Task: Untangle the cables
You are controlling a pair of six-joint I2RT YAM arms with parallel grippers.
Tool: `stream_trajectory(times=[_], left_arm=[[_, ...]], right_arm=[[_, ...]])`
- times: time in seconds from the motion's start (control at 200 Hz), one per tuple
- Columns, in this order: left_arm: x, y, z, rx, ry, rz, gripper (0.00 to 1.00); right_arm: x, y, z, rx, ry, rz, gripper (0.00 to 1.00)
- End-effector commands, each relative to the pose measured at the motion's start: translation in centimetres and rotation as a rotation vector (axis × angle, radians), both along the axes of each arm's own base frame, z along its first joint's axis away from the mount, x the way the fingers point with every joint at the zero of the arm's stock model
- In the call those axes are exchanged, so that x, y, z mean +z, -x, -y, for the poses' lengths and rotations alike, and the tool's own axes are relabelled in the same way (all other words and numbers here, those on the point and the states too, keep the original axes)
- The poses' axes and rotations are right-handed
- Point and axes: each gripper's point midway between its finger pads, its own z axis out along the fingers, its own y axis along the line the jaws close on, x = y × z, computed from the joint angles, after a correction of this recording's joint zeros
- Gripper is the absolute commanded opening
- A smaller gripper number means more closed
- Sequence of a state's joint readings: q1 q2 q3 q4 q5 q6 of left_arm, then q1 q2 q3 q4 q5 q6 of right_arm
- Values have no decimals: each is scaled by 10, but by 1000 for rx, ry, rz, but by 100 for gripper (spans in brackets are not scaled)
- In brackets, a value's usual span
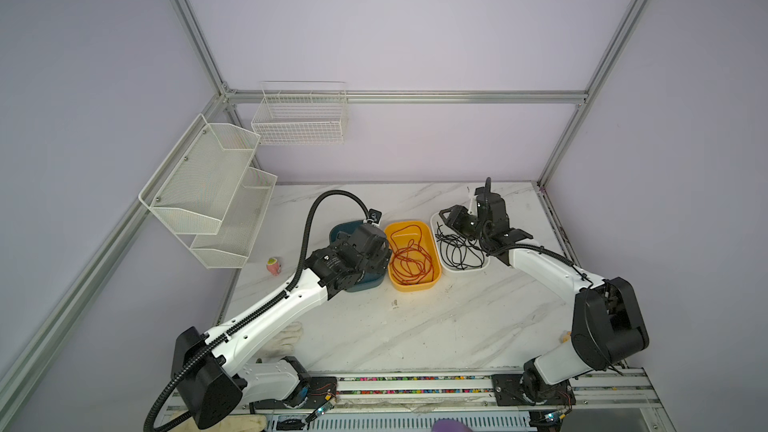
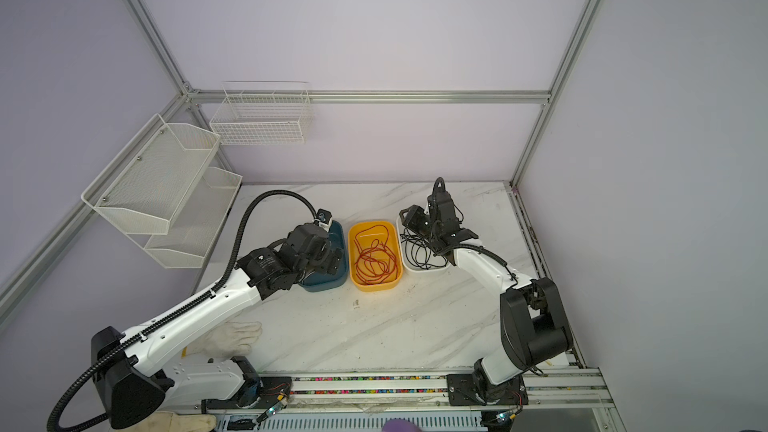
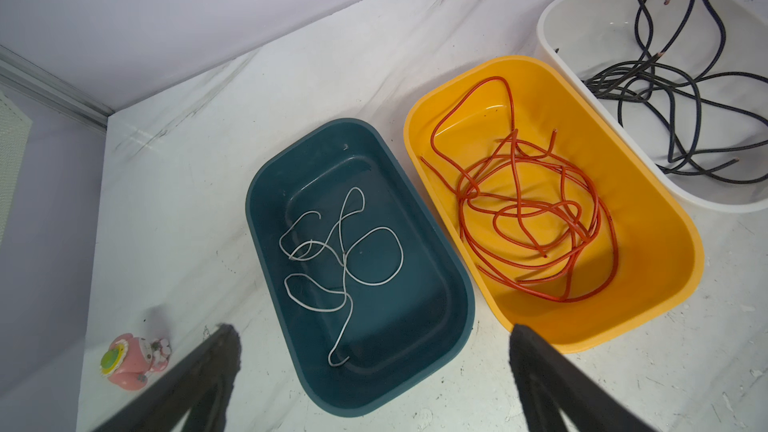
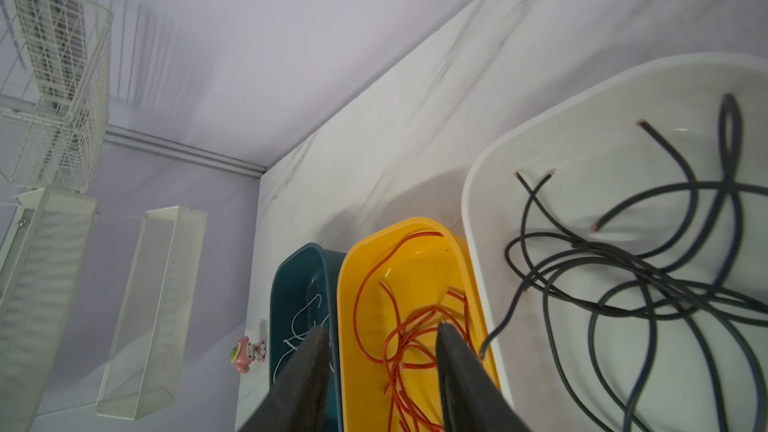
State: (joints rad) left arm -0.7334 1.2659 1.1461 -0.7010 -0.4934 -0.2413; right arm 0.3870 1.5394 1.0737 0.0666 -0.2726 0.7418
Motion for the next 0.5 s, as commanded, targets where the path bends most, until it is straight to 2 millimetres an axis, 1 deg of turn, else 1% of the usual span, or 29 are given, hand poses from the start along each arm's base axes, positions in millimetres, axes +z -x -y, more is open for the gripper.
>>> stream_trajectory(times=[0.0,0.08,0.125,0.29,0.315,0.325,0.345,0.495], left_arm=[[1,-1,-3,-3,-13,6,100],[3,-1,-3,1,-13,12,100],[4,-1,-5,7,-14,16,100],[11,-1,-11,45,-1,43,100],[12,-1,-12,49,3,46,100],[12,0,-13,50,4,49,100],[14,0,-13,55,9,56,100],[29,5,-24,74,60,142,100]], right_arm=[[-3,6,-4,27,78,14,45],[3,9,-5,35,133,46,45],[11,11,-4,36,169,74,46],[42,23,18,-7,271,189,49],[41,24,20,-9,284,195,50],[50,27,22,-13,280,215,50],[55,30,24,-17,281,230,51],[76,44,39,-33,329,288,58]])
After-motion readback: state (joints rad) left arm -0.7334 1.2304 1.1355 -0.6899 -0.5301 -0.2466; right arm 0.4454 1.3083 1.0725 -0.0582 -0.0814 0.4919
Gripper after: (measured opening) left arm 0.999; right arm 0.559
